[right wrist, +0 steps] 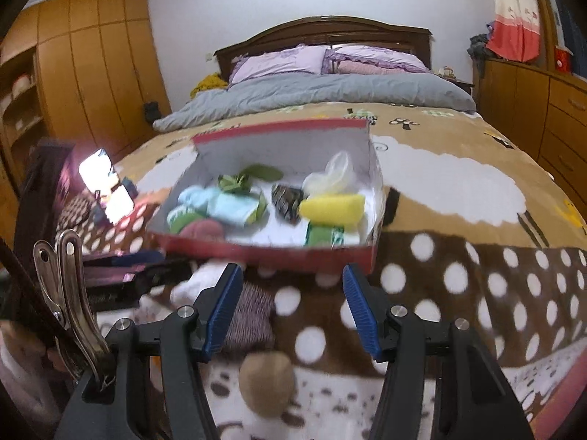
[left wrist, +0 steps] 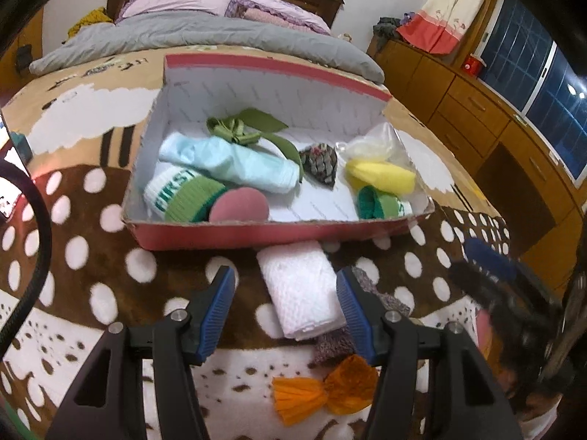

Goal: Organize soft objects
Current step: 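Withdraw both grippers from the shoebox toward the remaining pile, then grasp the white knitted cloth with left gripper while right grasps the beige round sponge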

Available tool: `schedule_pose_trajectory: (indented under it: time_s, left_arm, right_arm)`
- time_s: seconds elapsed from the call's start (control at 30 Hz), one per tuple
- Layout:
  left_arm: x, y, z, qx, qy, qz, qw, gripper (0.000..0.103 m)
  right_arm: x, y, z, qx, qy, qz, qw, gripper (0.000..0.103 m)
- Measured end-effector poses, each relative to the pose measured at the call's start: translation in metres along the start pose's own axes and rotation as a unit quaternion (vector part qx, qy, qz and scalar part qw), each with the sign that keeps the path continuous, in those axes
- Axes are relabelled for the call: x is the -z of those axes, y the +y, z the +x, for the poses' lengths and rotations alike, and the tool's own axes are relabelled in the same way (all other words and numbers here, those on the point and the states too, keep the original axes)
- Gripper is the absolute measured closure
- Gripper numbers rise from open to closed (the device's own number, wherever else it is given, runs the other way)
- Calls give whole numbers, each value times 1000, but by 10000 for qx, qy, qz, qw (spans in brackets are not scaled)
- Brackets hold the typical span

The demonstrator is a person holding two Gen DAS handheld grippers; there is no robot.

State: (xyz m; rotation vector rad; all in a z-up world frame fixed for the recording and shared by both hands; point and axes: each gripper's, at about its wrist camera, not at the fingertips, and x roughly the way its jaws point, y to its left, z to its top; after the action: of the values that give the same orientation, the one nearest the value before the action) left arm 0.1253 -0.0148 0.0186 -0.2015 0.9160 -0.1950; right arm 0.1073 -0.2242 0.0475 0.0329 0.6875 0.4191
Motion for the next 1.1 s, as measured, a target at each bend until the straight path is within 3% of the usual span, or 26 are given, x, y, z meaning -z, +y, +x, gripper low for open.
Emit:
schedule_pose_trajectory:
  time_s: [0.63, 1.1]
  left_arm:
    - [4, -5, 24, 101, 217, -56, 9997, 43]
    - [8, -6, 30, 265, 225, -78, 9994, 70]
  right_arm:
    - [66, 7, 4, -57, 467, 10, 9989, 46]
    - [76, 3, 27, -337, 606, 194, 9974, 46]
